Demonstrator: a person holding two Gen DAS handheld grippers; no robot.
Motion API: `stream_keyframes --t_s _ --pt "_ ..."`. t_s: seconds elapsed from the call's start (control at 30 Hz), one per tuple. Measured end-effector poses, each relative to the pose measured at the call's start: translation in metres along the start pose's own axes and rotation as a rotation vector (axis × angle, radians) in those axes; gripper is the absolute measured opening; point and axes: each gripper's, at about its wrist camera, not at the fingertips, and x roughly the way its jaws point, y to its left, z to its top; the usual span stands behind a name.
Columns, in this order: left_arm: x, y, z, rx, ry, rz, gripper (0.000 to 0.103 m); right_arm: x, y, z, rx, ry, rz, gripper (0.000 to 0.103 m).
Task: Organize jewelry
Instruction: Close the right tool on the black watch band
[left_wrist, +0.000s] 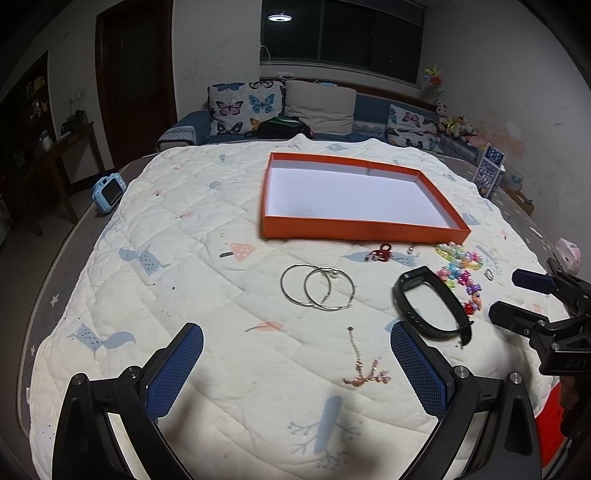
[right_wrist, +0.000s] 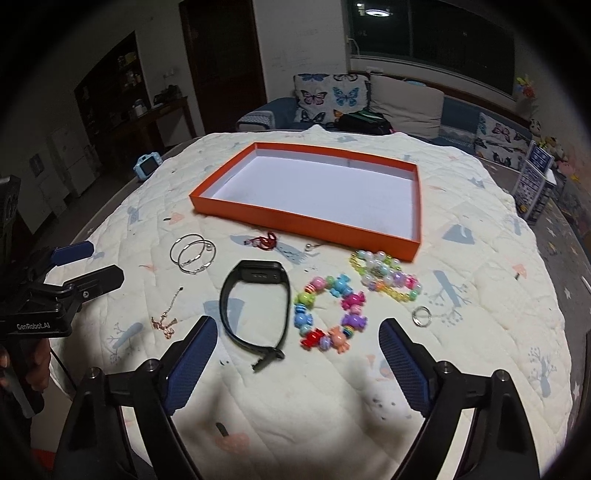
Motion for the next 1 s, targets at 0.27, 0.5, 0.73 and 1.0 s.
stream_keyframes --t_s 0.27,0.5,0.73,1.0 --pt "0.016 0.011 0.009 -0.003 0.021 0.015 0.103 0.027 0.013 0.013 -0.055 0.041 0.043 0.09" --pt "0.032 0.017 0.017 0.01 0.038 0.023 0.103 0.047 0.018 0.02 -0.08 0.078 0.06 0.089" --pt "0.047 0.015 0.021 0.031 0.057 0.006 0.1 0.064 0.019 0.022 -0.089 0.117 0.064 0.085" --pt "0.065 0.003 0.027 0.08 0.081 -0.07 0.093 0.067 0.015 0.019 -0.072 0.13 0.077 0.062"
